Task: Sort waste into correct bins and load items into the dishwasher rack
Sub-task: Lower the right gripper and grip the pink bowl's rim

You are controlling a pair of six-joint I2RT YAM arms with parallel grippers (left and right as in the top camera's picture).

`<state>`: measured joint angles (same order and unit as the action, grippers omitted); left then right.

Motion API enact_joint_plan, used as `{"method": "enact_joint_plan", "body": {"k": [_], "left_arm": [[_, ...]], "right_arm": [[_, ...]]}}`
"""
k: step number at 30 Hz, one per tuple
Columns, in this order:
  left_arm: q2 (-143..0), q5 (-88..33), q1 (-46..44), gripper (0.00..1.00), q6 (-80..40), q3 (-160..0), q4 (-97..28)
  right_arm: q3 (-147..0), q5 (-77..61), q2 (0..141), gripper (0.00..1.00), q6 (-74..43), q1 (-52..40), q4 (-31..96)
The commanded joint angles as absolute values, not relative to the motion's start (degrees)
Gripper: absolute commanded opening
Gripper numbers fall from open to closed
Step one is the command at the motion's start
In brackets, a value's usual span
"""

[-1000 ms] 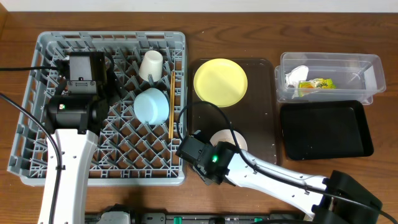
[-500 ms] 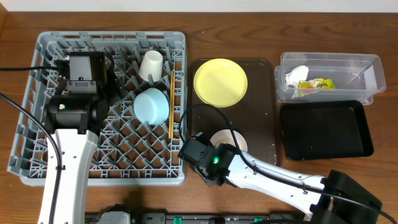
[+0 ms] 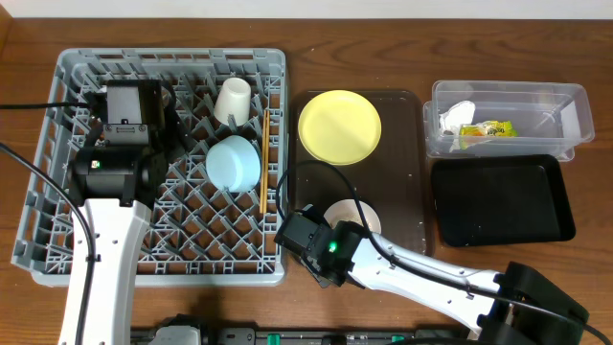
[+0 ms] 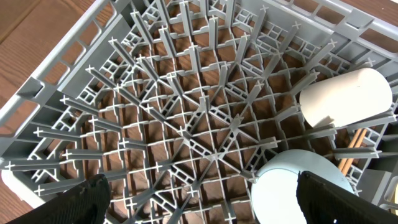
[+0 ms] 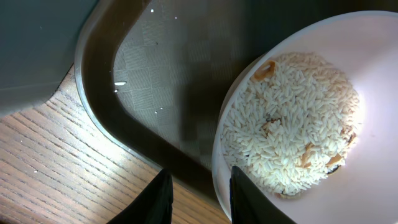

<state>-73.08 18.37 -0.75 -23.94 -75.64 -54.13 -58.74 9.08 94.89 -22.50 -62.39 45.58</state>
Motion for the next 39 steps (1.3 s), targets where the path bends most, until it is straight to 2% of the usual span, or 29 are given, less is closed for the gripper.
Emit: {"method": "enact_joint_plan", "body": {"k": [1,5,11,22,35,39], "left_arm": [[-73.0,18.9,-0.5,0.96,-23.7,-76.5,-54.4],[-73.0,18.9,-0.5,0.96,-23.7,-76.5,-54.4],[-73.0,18.9,-0.5,0.96,-23.7,-76.5,-54.4],[-73.0,18.9,-0.5,0.96,-23.7,-76.5,-54.4],[-73.0,18.9,-0.5,0.96,-23.7,-76.5,-54.4],[-73.0,18.9,-0.5,0.96,-23.7,-76.5,-54.4]], "right_arm": [[-58.3,10.0,94.3,0.29,-22.9,-61.6,46.0],[-58.3,10.1,94.8,0.29,-22.9,-61.6,46.0],[-58.3,10.0,95.2,0.22,-22.9,-61.6,46.1],[-58.3,10.0,95.2,0.22,-23.3,-61.6,47.4],[-58.4,10.3,95.2,0.02,-23.3,-61.3,46.9],[-60.0,10.2,94.8,0.01,-23.3,-60.2,48.4]]}}
